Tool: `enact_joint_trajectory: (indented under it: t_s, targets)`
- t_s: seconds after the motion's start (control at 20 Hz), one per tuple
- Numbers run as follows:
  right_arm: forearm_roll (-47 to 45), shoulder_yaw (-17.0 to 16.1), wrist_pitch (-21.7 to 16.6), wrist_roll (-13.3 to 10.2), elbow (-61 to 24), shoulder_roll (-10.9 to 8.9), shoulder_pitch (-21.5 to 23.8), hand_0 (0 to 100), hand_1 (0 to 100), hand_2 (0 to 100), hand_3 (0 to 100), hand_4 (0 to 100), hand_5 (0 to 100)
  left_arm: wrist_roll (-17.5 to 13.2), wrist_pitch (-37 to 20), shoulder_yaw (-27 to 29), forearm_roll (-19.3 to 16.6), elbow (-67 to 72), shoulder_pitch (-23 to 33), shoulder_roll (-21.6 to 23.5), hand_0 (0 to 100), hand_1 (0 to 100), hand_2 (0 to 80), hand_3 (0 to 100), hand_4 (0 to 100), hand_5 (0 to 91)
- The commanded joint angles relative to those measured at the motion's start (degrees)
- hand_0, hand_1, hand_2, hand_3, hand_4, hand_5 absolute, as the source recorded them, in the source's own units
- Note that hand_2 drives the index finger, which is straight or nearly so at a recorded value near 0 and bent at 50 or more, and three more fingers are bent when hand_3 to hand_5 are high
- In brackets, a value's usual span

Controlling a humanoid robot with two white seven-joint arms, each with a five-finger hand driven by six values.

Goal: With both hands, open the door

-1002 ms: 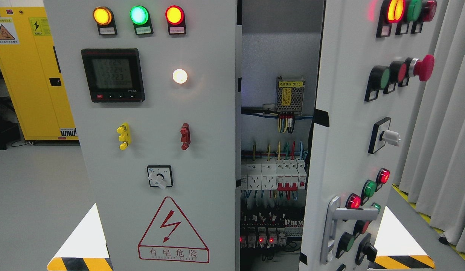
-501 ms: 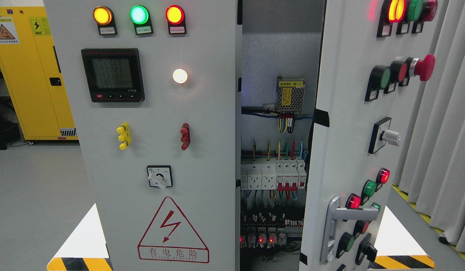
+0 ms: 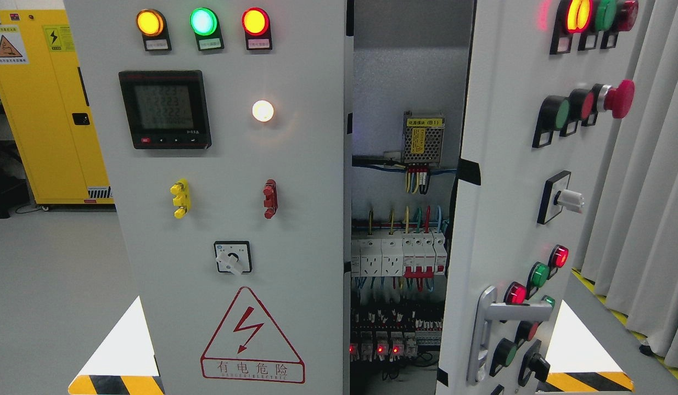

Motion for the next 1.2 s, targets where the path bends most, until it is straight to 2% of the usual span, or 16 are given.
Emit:
enact_joint_trajectory:
  t_s: [0.0, 0.1, 0.25, 0.4, 0.65, 0.75, 1.0, 1.05, 1.15]
  targets:
    - [-1.41, 0.0, -0.01, 0.01, 0.0, 0.0, 0.0, 26, 0, 0, 0, 0, 0, 0.26, 0.96, -2.16, 3.08, -23.55, -3.16, 12.25, 0, 0, 0.0, 0, 0, 0.0]
    - [-1.41, 0.0, -0.01, 0.01, 0.0, 0.0, 0.0, 26, 0, 0, 0, 0, 0, 0.17, 1.14, -2.16, 4.92, -23.55, -7.37, 13.84, 0, 0, 0.0, 0, 0, 0.0]
    - [-1.41, 0.0, -0.01, 0.01, 0.0, 0.0, 0.0, 26, 0, 0, 0, 0, 0, 0.26, 4.9, -2.16, 11.94, -23.63, -14.48, 15.43, 0, 0, 0.0, 0, 0, 0.0]
    - [-1.41, 0.0, -0.01, 0.01, 0.0, 0.0, 0.0, 26, 0, 0, 0, 0, 0, 0.26, 7.91, -2.51, 14.33, -23.64, -19.94, 15.6, 0, 0, 0.0, 0, 0, 0.0]
    - [-1.32, 0.0, -0.01, 0.01, 0.0, 0.0, 0.0, 26, 0, 0, 0, 0, 0, 0.34, 8.87, -9.18, 20.91, -23.55, -31.62, 17.8, 0, 0, 0.0, 0, 0, 0.0]
    - [-1.32, 0.0, -0.01, 0.01, 0.0, 0.0, 0.0, 26, 0, 0, 0, 0, 0, 1.04, 9.75, -12.34, 21.89, -23.55, -36.37, 17.45, 0, 0, 0.0, 0, 0, 0.0]
    - [-1.41, 0.0, -0.01, 0.01, 0.0, 0.0, 0.0, 26, 0, 0, 0, 0, 0, 6.05, 11.86, -16.75, 22.07, -23.2, -43.85, 14.99, 0, 0, 0.0, 0, 0, 0.0]
    - [-1.32, 0.0, -0.01, 0.01, 0.0, 0.0, 0.0, 26, 0, 0, 0, 0, 0, 6.15, 13.08, -16.84, 22.76, -23.2, -45.26, 14.81, 0, 0, 0.0, 0, 0, 0.0]
    - [-1.32, 0.0, -0.01, 0.01, 0.0, 0.0, 0.0, 26, 0, 0, 0, 0, 0, 6.06, 16.77, -17.1, 27.67, -22.93, -48.42, 14.81, 0, 0, 0.0, 0, 0, 0.0]
